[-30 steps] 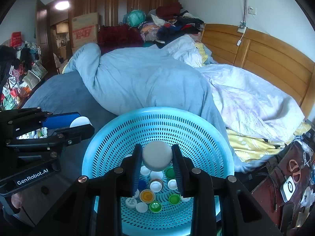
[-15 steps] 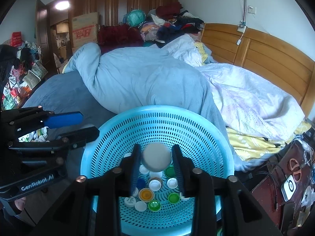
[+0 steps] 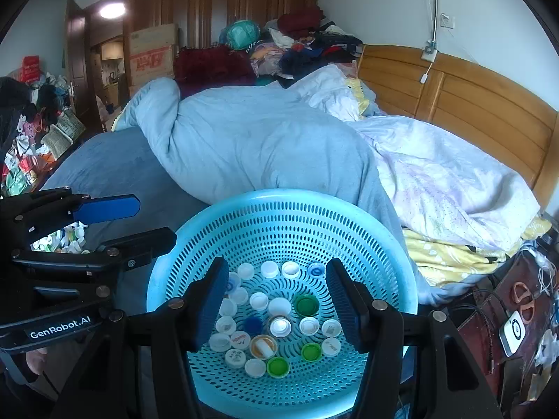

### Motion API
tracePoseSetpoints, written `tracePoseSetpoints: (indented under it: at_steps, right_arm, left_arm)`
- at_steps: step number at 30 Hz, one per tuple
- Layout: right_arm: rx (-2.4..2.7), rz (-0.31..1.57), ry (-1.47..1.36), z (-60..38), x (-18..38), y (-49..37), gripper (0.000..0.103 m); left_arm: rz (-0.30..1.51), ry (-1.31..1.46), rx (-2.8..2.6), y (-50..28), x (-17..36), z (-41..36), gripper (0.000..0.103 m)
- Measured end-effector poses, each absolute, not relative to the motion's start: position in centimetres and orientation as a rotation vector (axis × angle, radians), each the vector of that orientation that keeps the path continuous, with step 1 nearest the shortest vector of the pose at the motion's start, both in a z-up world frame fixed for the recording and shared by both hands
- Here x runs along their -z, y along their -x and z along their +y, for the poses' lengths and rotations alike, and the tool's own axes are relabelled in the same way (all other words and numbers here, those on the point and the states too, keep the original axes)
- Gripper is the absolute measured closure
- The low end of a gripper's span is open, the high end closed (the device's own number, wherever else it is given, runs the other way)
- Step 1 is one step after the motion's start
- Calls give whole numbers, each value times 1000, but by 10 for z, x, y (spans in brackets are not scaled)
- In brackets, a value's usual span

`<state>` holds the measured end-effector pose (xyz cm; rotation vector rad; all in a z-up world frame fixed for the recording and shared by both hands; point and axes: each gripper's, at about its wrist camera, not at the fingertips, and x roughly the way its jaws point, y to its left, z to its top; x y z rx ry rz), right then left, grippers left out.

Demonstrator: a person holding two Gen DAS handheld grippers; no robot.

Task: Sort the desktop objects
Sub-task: 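Move both open grippers back toward the cap pile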

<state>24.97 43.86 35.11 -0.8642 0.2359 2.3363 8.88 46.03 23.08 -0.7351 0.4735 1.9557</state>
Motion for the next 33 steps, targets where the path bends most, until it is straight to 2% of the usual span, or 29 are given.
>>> tracePoseSetpoints:
  at_steps: [6,11,17,25,27,33]
  right_arm:
    - [-2361,229,861,428,-349,-244,33]
    - [-2454,257,836,404,-339,-241,30]
    - [-2629,309,916,357,-307,-223,30]
    - [-2724,361,1162,300,-250,-180,30]
    - [-2734,358,1198,290,-244,-171,30]
    - [-2742,293,1275,263,-235,-147,30]
  left_arm:
    - [460,747,-1968,-83,-226,443,58]
    - [470,747,-2015,-76,-212,393,58]
    - [400,873,-2172,-55,-160,258,58]
    - [187,1241,-2522,-9,-80,41,58]
    - [128,1280,-2568,-4,-67,9,58]
    - [68,1287,-2556,10,-39,-9,58]
